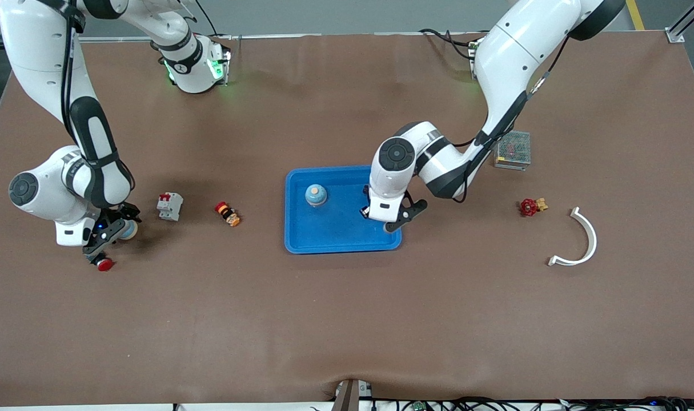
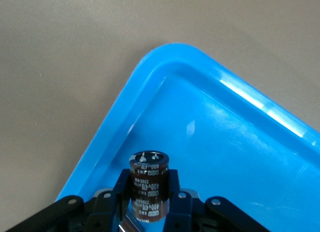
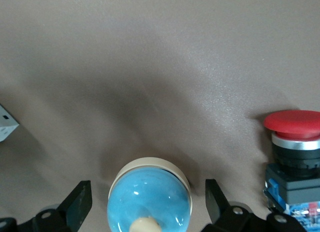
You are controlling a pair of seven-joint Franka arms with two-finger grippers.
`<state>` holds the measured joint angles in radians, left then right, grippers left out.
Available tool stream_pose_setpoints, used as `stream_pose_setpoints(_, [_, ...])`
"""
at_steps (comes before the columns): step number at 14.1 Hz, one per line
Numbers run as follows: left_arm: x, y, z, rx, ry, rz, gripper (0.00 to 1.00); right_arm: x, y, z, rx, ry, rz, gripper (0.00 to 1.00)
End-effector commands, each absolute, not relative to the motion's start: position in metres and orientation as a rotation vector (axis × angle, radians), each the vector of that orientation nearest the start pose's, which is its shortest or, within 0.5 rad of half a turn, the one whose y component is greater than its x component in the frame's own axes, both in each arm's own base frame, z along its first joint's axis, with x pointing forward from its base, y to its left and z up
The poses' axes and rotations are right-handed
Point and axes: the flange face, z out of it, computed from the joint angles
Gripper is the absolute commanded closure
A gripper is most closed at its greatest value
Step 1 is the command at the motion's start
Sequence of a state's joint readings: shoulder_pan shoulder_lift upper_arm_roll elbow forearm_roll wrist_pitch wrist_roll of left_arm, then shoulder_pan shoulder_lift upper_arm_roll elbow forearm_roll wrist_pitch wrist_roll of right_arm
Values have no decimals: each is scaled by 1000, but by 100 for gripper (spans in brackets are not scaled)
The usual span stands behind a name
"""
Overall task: Place electrolytic capacitor and blue bell in tray
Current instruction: 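Release the capacitor into the tray while the right gripper grasps the bell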
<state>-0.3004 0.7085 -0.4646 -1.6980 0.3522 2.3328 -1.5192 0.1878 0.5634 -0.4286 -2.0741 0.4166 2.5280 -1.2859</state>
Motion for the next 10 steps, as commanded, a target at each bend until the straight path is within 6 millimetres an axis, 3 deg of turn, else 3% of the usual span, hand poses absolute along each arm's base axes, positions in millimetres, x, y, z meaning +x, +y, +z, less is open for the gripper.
stream_pose_setpoints(1, [516, -441, 206, -3009, -939, 32, 100, 561, -150, 170, -2886, -1140, -12, 0])
stream_pose_setpoints(5, [525, -438, 200, -3005, -959, 24, 100, 561, -150, 170, -2879, -1158, -12, 0])
stream_pose_setpoints(6, [526, -436, 198, -3000, -964, 23, 100, 561, -149, 171, -2879, -1158, -15, 6])
stream_pose_setpoints(10, [536, -441, 193, -3006, -992, 26, 71, 561, -150, 170, -2880, -1156, -12, 32])
